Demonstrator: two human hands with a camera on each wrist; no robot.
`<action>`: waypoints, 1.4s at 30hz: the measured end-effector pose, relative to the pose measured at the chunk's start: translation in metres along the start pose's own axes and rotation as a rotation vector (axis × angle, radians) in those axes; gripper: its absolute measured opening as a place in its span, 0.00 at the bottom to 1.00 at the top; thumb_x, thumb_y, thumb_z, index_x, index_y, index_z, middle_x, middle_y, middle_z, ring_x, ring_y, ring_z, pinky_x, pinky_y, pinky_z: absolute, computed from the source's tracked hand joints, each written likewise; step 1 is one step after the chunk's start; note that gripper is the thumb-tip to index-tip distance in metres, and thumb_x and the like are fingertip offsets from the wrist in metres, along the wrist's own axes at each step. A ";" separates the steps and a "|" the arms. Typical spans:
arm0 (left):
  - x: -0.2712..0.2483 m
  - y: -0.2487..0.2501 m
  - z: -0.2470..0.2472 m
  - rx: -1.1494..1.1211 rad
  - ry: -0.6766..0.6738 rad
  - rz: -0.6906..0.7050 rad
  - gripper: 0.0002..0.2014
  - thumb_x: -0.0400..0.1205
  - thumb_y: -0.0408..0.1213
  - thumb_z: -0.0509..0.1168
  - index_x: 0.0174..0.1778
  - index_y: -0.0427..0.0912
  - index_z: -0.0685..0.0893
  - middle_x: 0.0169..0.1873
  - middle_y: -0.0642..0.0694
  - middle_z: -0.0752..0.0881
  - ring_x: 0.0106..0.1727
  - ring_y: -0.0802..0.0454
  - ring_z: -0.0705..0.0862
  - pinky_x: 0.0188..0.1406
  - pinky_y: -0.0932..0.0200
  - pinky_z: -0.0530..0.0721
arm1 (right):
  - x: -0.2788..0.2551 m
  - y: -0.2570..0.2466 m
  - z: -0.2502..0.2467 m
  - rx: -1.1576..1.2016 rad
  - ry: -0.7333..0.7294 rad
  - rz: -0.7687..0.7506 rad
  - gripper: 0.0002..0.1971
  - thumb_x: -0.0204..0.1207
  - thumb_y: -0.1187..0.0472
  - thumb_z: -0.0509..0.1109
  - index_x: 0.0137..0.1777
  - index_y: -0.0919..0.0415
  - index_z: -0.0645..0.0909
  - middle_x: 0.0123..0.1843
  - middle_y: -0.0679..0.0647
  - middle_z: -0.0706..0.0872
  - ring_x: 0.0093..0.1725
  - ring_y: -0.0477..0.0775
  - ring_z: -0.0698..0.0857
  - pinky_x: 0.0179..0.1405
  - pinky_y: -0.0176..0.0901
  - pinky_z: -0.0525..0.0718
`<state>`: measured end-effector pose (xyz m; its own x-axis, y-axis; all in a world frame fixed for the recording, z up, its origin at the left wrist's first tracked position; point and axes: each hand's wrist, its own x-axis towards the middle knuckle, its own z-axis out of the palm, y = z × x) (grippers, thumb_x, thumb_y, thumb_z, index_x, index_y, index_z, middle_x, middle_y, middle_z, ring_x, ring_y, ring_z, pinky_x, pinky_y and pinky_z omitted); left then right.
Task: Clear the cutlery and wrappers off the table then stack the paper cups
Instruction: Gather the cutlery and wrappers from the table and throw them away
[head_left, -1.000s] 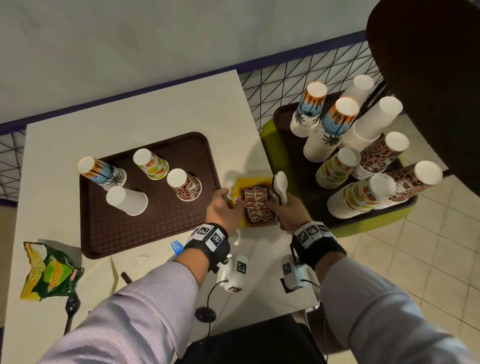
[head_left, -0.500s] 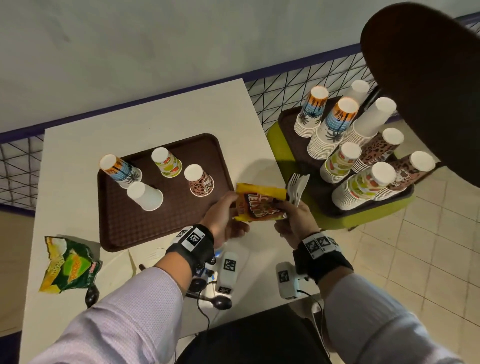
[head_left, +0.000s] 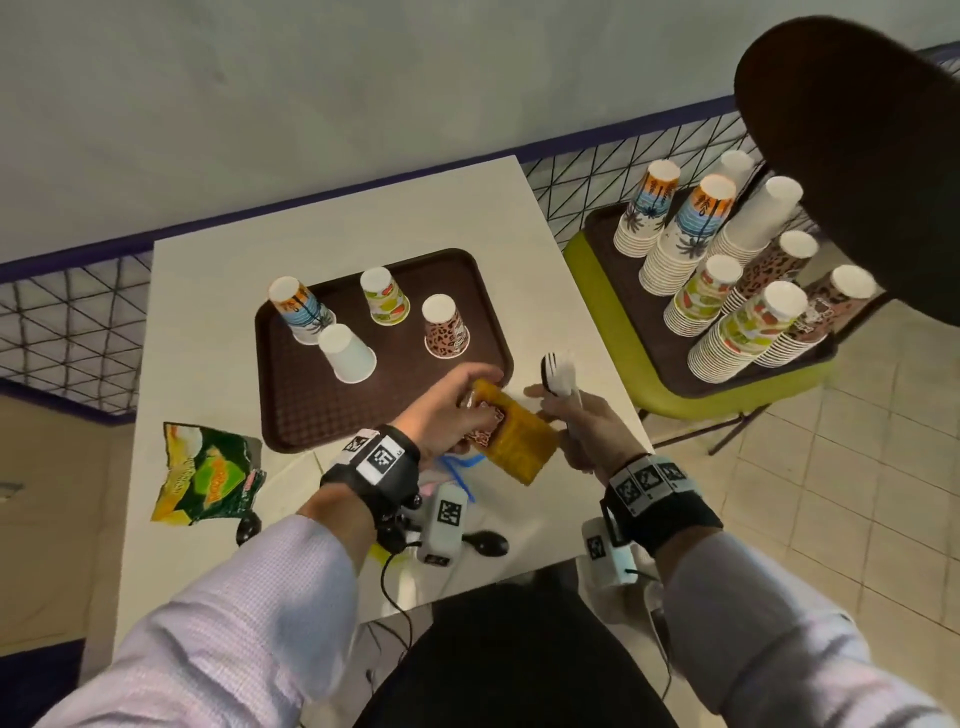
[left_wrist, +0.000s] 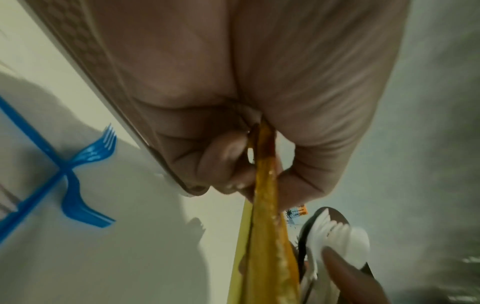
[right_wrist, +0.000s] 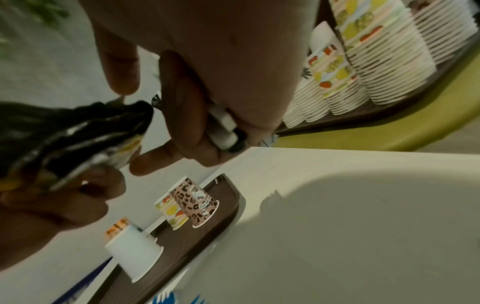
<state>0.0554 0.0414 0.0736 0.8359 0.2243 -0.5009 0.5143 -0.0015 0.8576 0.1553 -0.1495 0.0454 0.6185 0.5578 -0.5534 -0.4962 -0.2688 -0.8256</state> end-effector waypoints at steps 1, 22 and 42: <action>-0.005 0.000 -0.002 0.012 -0.004 0.029 0.27 0.81 0.26 0.69 0.69 0.60 0.78 0.54 0.47 0.83 0.40 0.51 0.79 0.25 0.60 0.75 | -0.004 0.000 0.006 -0.053 -0.017 -0.009 0.07 0.83 0.59 0.70 0.58 0.54 0.87 0.35 0.56 0.79 0.24 0.50 0.67 0.25 0.43 0.62; -0.082 -0.039 -0.010 -0.357 0.118 -0.019 0.14 0.86 0.30 0.60 0.66 0.44 0.81 0.37 0.40 0.85 0.25 0.52 0.81 0.21 0.62 0.74 | -0.042 0.041 0.088 0.253 0.006 -0.025 0.03 0.81 0.64 0.66 0.50 0.58 0.80 0.29 0.58 0.64 0.22 0.49 0.60 0.24 0.44 0.54; -0.096 -0.046 -0.017 0.131 0.084 0.159 0.30 0.72 0.29 0.73 0.68 0.54 0.73 0.37 0.44 0.80 0.31 0.52 0.80 0.36 0.52 0.87 | -0.062 0.048 0.090 -0.239 -0.016 -0.225 0.15 0.84 0.62 0.71 0.35 0.57 0.75 0.19 0.42 0.72 0.18 0.41 0.67 0.18 0.33 0.66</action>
<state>-0.0517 0.0368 0.0845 0.8924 0.2913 -0.3446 0.4026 -0.1688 0.8997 0.0382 -0.1258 0.0496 0.6859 0.6360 -0.3535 -0.1898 -0.3126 -0.9307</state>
